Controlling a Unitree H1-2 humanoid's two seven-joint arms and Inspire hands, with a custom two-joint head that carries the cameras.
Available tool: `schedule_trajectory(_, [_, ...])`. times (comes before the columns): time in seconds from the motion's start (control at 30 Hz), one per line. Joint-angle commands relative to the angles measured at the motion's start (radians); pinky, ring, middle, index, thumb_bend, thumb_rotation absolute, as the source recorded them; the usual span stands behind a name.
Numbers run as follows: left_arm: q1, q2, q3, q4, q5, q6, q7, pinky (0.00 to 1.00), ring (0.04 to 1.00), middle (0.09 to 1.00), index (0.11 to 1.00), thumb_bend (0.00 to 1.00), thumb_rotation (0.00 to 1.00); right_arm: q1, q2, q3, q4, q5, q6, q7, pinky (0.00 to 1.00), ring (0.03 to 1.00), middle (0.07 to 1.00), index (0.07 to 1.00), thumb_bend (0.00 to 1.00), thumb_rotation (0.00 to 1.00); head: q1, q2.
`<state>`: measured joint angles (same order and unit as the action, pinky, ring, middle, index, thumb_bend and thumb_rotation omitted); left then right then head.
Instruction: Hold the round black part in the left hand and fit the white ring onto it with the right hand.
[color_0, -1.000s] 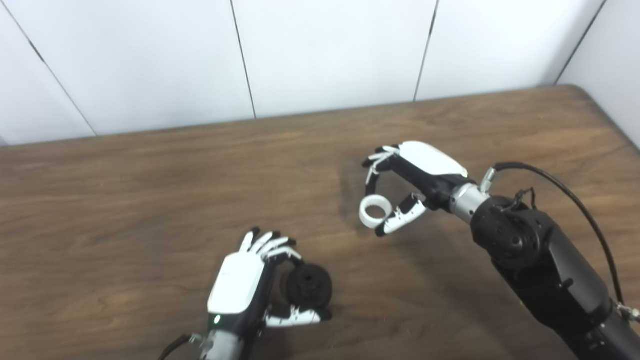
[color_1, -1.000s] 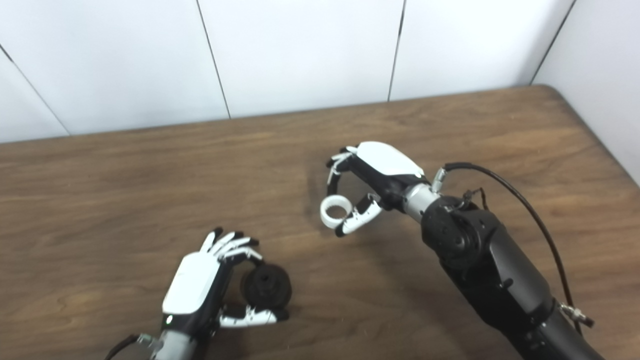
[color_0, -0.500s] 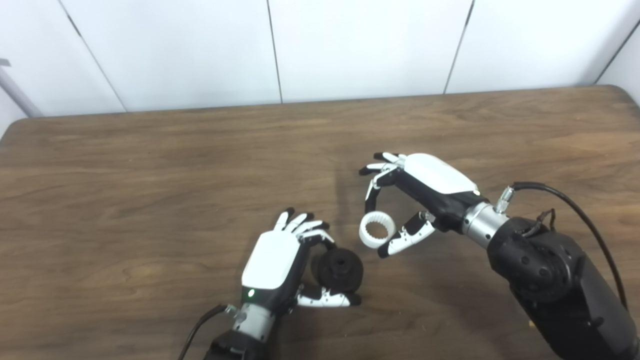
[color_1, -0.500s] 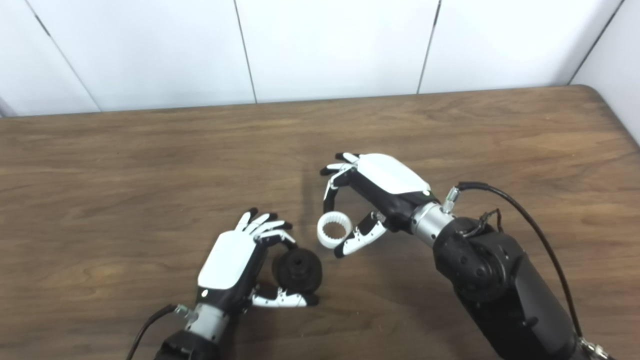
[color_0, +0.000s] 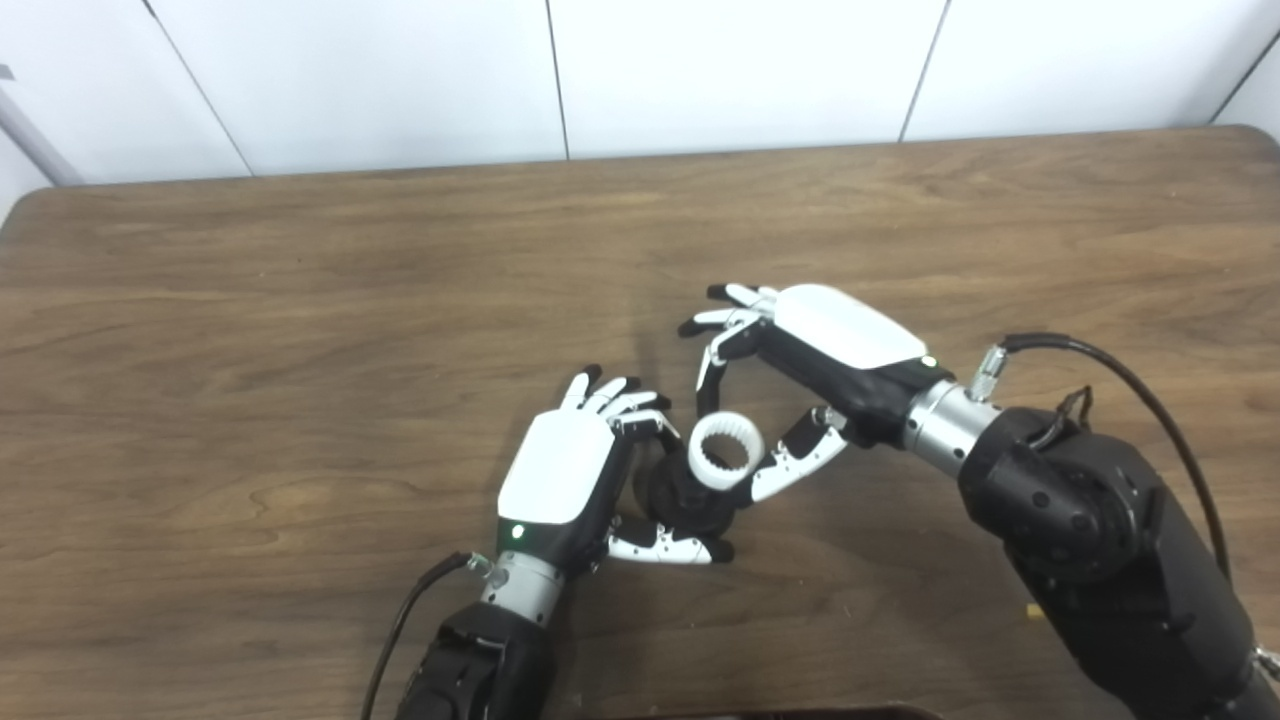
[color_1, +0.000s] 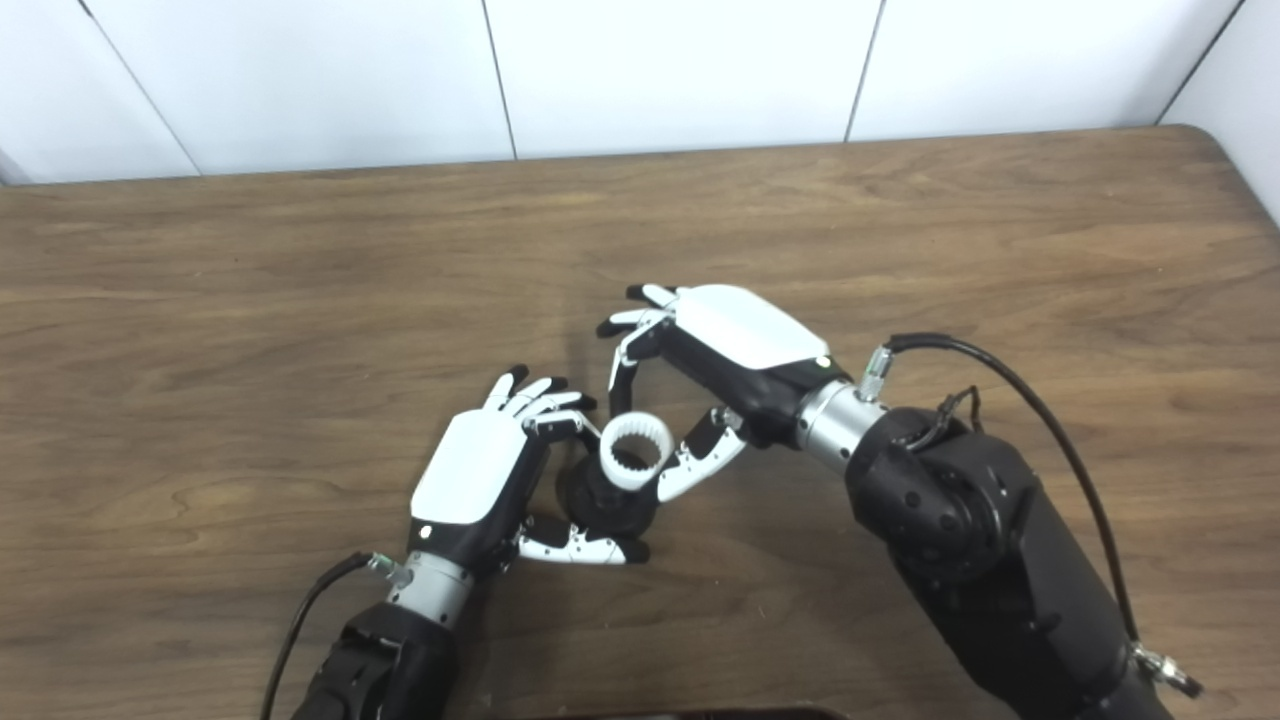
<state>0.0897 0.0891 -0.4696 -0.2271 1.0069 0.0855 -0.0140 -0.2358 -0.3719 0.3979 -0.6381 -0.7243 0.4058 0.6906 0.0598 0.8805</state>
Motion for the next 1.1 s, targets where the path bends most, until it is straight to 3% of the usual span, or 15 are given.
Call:
schedule_trajectory(0.0, [-0.004, 0.001, -0.008, -0.002, 0.022, 0.015, -0.03, 1.0, 0.897, 0.798, 0.483, 0.53, 0.06, -0.029, 0.008, -0.006, -0.035, -0.009, -0.025, -0.002, 1.0, 0.983, 0.874, 0.482, 0.52, 0.14, 0.0, 0.001])
schedule_trajectory(1.07, [-0.007, 0.004, -0.017, -0.021, 0.023, 0.026, -0.032, 1.0, 0.89, 0.795, 0.483, 0.53, 0.06, -0.014, 0.052, -0.002, 0.028, -0.023, -0.054, -0.011, 1.0, 0.982, 0.867, 0.482, 0.52, 0.14, -0.012, 0.015])
